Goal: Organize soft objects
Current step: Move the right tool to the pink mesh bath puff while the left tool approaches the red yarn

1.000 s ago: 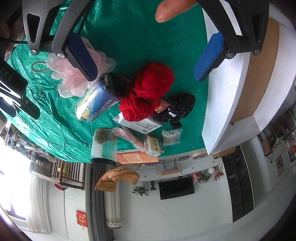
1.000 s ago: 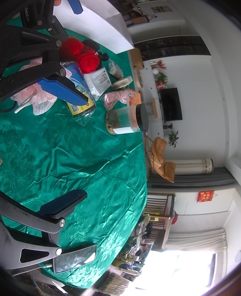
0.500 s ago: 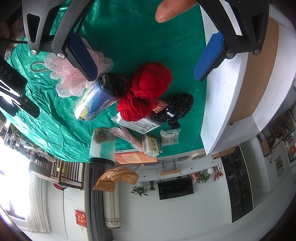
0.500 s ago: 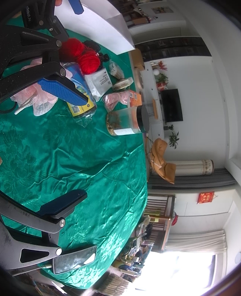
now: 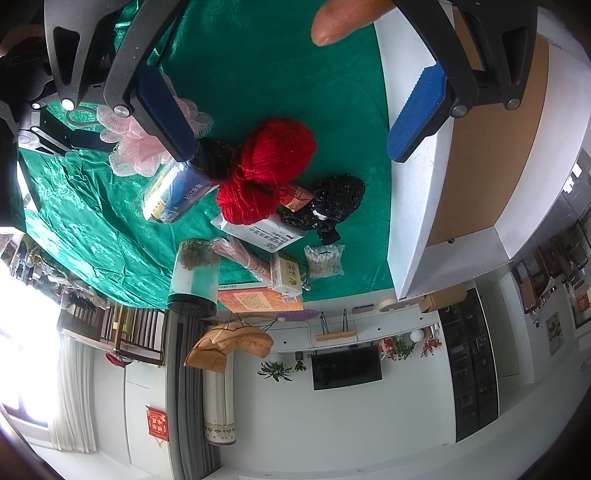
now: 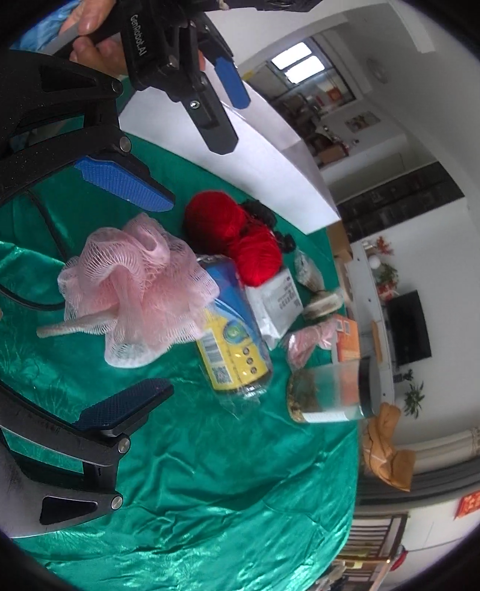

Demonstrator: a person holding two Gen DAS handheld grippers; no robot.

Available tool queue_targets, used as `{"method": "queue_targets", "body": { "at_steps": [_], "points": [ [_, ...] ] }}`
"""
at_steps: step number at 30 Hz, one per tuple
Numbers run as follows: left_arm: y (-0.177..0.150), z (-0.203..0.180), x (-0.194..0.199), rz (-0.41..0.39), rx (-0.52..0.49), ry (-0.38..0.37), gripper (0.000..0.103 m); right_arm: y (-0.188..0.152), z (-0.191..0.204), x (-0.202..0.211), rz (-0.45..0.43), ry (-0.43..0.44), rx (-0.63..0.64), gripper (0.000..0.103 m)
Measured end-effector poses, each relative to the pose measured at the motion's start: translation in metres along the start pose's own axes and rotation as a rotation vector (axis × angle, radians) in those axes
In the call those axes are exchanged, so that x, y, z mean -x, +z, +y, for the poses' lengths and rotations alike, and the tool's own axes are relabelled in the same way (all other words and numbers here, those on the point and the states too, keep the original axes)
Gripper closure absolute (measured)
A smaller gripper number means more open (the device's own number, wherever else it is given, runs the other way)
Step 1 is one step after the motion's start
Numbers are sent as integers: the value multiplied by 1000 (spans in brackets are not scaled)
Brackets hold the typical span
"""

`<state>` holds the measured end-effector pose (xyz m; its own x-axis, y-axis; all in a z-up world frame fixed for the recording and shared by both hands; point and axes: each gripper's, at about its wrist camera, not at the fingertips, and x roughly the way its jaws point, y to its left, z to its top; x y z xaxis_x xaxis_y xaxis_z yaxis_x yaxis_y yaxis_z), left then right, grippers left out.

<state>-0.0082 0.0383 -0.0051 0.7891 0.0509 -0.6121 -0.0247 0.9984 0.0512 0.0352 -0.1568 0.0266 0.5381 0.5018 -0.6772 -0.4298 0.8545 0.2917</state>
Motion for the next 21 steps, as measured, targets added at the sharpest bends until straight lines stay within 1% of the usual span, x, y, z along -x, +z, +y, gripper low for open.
{"method": "queue_targets", "body": {
  "at_steps": [1,2,3,5,7,8,9,10,11,13,14,15,16,17,21],
  "points": [
    [-1,1,-2,8,-4,-2,0,-2,2,-9,61,-6,10,10],
    [-3,1,-5,20,-10,-6,0,-3,3,-15,95,-46,16,10],
    [-6,1,-9,36,-16,-11,0,-3,0,-19,100,-128,14,10],
    [-12,-4,-21,83,-28,-17,0,4,-18,-20,52,-322,-37,10],
    [-18,-11,-39,145,-32,-18,0,16,-58,-12,-40,-463,-165,10],
    [-20,-15,-46,170,-42,-13,0,20,-79,-7,-79,-524,-227,10],
    [-22,-19,-52,182,-54,-16,0,23,-98,-2,-94,-576,-282,10],
    [-24,-22,-59,194,-61,-15,0,25,-113,4,-103,-599,-329,10],
    [-25,-24,-66,209,-62,-11,0,25,-122,14,-126,-580,-366,10],
    [-27,-25,-80,243,-46,-16,0,15,-124,35,-193,-498,-399,10],
    [-28,-26,-87,263,-37,-20,0,10,-122,40,-209,-435,-415,10],
    [-29,-27,-93,281,-30,-27,0,10,-120,39,-207,-340,-426,10],
    [-29,-28,-98,295,-29,-30,0,9,-116,37,-188,-244,-421,10],
    [-30,-29,-104,307,-32,-28,0,9,-108,35,-152,-177,-402,10],
    [-31,-33,-119,322,-38,-15,0,7,-67,27,25,-23,-238,10]
  ]
}}
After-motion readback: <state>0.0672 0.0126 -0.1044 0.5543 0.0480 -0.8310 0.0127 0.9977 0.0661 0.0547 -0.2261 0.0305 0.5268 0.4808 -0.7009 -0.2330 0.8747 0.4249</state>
